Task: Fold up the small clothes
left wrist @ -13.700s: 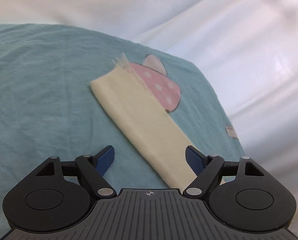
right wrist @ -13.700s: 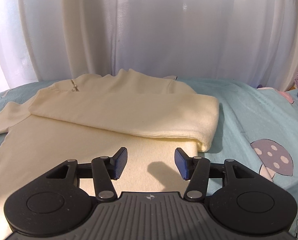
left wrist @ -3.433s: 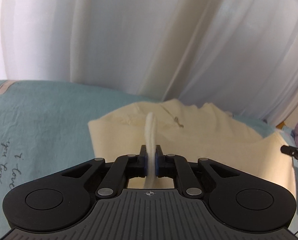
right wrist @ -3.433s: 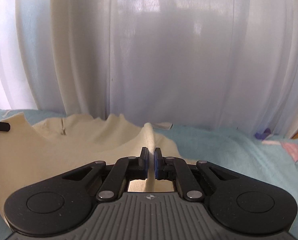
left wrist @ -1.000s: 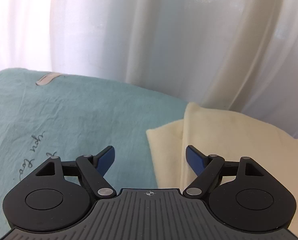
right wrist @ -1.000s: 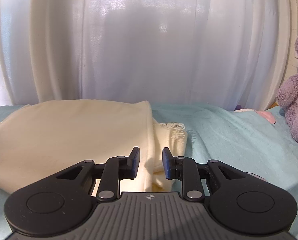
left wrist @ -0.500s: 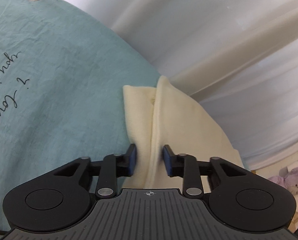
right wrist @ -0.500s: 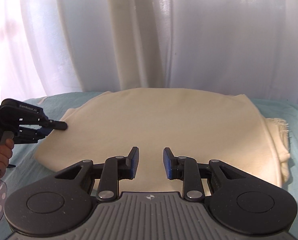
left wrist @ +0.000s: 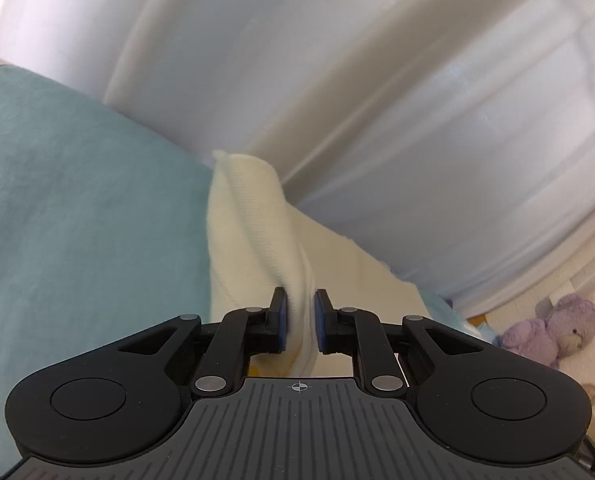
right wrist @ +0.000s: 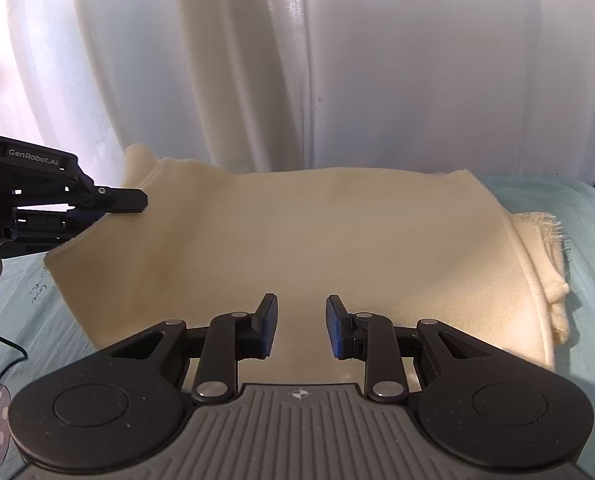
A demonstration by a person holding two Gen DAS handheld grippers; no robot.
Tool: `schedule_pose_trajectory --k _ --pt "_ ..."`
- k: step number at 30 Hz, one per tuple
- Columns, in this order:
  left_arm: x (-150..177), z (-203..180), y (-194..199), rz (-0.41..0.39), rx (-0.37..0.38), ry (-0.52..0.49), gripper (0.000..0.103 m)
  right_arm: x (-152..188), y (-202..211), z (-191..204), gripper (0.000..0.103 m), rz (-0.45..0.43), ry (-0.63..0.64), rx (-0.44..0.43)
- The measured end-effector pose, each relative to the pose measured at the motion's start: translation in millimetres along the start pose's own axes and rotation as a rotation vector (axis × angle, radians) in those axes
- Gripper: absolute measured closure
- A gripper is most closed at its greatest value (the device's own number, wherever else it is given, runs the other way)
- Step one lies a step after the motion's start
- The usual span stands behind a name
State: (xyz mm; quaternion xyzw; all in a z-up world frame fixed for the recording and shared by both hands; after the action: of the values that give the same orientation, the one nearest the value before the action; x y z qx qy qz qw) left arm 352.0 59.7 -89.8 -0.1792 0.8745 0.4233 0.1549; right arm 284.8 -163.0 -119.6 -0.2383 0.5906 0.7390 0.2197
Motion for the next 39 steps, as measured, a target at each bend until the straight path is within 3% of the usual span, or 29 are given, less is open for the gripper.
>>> schedule_pose_trajectory --k 7,11,15,16,21,22,24,27,31,35,39 --pt "32 -38 -65 0.091 -0.060 -0.080 0.087 2 3 -20 0.077 -0.005 -0.052 0.012" --pt "48 -43 -74 0.058 -0.069 -0.097 0.084 1 1 -28 0.077 0.004 -0.086 0.006" --pt "61 -48 -59 0.077 0.001 -0.143 0.054 -5 8 -21 0.077 -0.010 -0.071 -0.020" --pt "62 -47 -55 0.080 0.013 -0.138 0.053 -9 8 -19 0.077 -0.012 -0.067 -0.032" --pt "72 -36 -29 0.063 0.051 -0.015 0.052 -45 -6 3 0.078 -0.019 -0.031 -0.161" --pt "74 -35 -24 0.062 0.042 0.005 0.052 -51 -14 8 0.083 -0.003 -0.023 -0.185" --pt "78 -30 -17 0.047 0.011 0.027 0.057 -52 -28 14 0.091 0.031 -0.004 -0.213" --pt "79 -25 -8 0.013 -0.045 0.028 0.057 -45 -50 17 0.091 0.092 0.015 -0.210" --pt "80 -17 -7 -0.001 -0.129 -0.004 0.057 -39 -56 14 0.091 0.106 0.020 -0.228" --pt "79 -6 -7 -0.001 -0.153 0.051 0.059 -40 -56 4 0.087 0.141 -0.042 -0.294" --pt "76 -5 -17 0.026 -0.152 0.009 0.058 -43 -65 -13 0.076 0.207 -0.240 -0.485"
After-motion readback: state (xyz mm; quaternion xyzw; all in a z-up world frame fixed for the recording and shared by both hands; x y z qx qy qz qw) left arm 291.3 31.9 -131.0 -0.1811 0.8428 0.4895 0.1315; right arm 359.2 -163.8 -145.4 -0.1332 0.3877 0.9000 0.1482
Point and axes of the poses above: each gripper's, at about its wrist camera, not at the fingertips, and y roughly against the way its jaws point, z to its left, x to its underside, the point moved 8 cm from there along -y, roughly the way its jaws point, and after that the axes turned 15 degrees about z, right-handed, at the moved point
